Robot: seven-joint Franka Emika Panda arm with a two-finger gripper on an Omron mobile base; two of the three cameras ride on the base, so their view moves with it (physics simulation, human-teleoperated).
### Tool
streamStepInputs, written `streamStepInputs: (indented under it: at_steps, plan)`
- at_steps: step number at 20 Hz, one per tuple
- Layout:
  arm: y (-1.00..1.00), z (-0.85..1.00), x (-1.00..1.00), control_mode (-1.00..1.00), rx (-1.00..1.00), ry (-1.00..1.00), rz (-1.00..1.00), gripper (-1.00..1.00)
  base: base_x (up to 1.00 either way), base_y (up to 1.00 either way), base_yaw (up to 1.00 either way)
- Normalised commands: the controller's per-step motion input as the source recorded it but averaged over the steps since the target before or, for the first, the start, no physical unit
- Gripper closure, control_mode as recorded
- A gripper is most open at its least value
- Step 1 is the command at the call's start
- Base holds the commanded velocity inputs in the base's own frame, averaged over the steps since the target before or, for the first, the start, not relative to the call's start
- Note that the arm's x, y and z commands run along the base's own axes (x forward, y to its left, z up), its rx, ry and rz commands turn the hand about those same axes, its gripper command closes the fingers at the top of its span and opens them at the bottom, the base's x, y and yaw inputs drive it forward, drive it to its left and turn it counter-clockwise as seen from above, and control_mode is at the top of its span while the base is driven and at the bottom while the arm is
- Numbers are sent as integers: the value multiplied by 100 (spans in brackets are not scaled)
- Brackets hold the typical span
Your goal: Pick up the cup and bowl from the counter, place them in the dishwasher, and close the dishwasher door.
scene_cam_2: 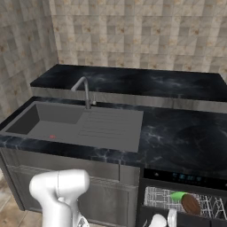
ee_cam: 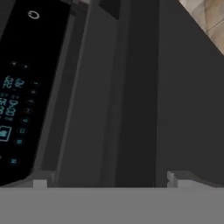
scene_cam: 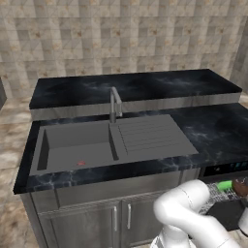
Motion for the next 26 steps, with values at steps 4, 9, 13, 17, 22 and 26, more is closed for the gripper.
streamStepInputs:
  at_steps: [4,9,13,17,22,26]
  plan:
    - [0,-38,37,-100,3,0,-2,-100,0,0,0]
    - [-1,-44,7,-100,0,0,0,-100,0,0,0]
    - [-5,-53,12,-100,0,0,0,-100,0,0,0]
    - [-6,-51,15,-100,0,0,0,-100,0,0,0]
    - [-6,-51,7,-100,0,0,0,-100,0,0,0]
    - [-6,-56,5,-100,0,0,0,-100,0,0,0]
